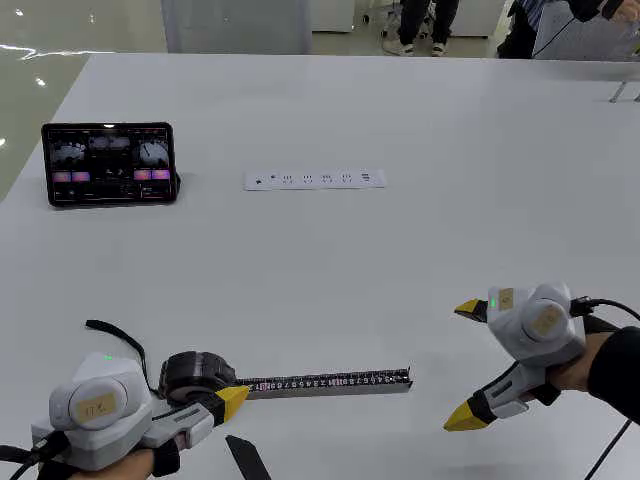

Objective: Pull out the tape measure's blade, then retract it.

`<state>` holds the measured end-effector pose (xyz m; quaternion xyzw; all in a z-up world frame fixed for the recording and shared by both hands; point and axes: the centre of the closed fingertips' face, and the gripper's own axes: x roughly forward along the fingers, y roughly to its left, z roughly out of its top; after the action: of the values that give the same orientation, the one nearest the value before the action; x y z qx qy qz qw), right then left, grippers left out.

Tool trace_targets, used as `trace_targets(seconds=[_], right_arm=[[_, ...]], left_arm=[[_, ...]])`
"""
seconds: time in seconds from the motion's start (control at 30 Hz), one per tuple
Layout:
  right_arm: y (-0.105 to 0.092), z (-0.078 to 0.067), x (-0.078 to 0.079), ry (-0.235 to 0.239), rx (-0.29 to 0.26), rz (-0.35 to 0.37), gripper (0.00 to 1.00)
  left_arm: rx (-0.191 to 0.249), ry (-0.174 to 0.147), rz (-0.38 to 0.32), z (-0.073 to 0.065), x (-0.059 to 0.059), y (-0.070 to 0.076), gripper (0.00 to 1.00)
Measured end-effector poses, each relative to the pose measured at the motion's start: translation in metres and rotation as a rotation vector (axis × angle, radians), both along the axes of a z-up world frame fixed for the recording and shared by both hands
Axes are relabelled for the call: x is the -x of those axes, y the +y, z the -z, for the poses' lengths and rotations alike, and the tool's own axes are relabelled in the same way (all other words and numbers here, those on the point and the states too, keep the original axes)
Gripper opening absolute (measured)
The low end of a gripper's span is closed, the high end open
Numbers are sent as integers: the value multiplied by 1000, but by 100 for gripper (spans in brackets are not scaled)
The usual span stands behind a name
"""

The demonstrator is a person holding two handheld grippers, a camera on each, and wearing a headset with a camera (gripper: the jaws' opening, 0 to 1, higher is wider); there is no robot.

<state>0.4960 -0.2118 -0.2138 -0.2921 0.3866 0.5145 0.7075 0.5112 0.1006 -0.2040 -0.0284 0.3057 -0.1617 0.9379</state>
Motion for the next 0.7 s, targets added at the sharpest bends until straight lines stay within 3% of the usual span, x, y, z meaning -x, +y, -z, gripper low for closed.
trace_targets(seconds=[0.13,0.23,0.43,0.7], right_arm=[[7,5,1,22,19,-45,95],[14,7,-2,32,32,-88,93],[31,10,-9,27,44,-146,89],[37,24,-14,41,79,-201,80]], left_arm=[[1,1,-12,6,1,-9,96],[-39,-19,-20,12,-2,-14,96],[-39,-88,-73,3,-15,-16,97],[-43,-109,-82,0,-20,-19,99]])
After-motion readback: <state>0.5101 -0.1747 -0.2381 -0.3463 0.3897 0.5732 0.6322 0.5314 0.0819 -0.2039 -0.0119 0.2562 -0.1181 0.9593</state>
